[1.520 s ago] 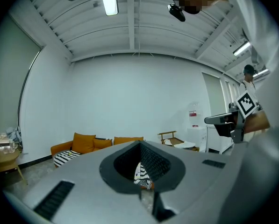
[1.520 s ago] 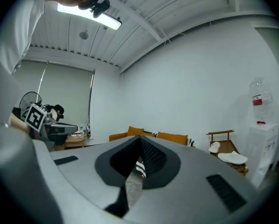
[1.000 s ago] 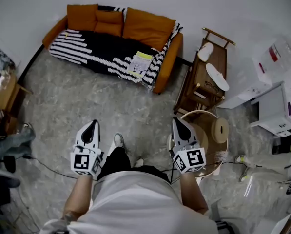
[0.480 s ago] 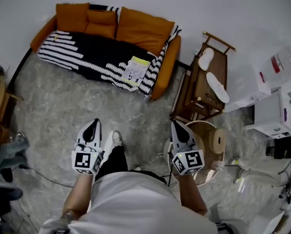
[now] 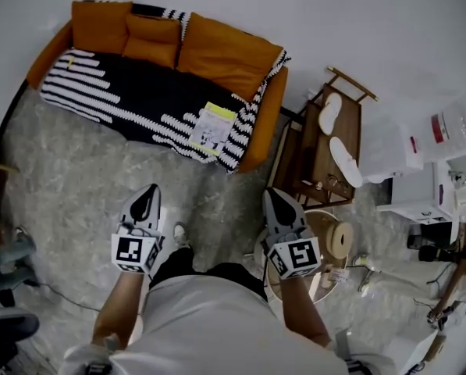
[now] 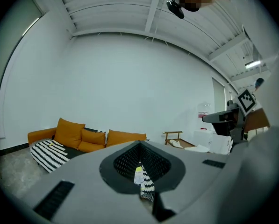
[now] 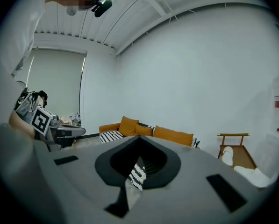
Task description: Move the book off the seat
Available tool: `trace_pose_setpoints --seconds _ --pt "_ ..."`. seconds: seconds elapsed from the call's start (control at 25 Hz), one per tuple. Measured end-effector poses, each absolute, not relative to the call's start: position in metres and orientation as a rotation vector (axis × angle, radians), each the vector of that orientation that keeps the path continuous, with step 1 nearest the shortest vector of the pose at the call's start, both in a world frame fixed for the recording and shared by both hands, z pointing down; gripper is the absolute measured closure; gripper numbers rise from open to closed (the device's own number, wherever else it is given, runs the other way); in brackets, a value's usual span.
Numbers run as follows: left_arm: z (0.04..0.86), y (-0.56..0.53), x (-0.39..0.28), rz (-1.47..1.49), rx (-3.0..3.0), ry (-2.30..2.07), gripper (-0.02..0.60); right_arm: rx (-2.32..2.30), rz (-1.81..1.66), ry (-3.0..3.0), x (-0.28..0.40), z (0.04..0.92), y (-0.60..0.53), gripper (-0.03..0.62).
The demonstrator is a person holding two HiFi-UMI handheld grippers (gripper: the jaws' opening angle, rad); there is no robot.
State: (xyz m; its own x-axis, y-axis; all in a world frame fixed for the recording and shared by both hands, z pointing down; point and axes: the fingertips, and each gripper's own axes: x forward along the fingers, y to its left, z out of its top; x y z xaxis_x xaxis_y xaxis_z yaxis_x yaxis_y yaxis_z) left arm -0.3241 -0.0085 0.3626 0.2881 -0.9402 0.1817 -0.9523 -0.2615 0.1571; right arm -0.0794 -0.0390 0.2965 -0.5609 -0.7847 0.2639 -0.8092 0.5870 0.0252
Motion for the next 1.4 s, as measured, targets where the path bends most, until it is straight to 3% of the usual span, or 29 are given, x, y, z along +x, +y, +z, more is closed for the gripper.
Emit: trace_pose_setpoints --seconds 0.32,0.76,1.4 --pt "0.376 -0.054 -0.329 0.069 2.349 -1.668 0.566 1.343 0.186 -2.517 -0.087 0.309 -0.066 0.572" --pt "0.384 -0.105 -0.288 0.159 2.343 -1.624 0.566 1.349 0.306 -2.531 -0.053 0.337 -0.124 0.571" --pt "0.412 -0.196 -0.247 0.251 2.206 -1.790 0.566 0.974 0.712 -2.533 -0.044 0.492 -0.262 0.571"
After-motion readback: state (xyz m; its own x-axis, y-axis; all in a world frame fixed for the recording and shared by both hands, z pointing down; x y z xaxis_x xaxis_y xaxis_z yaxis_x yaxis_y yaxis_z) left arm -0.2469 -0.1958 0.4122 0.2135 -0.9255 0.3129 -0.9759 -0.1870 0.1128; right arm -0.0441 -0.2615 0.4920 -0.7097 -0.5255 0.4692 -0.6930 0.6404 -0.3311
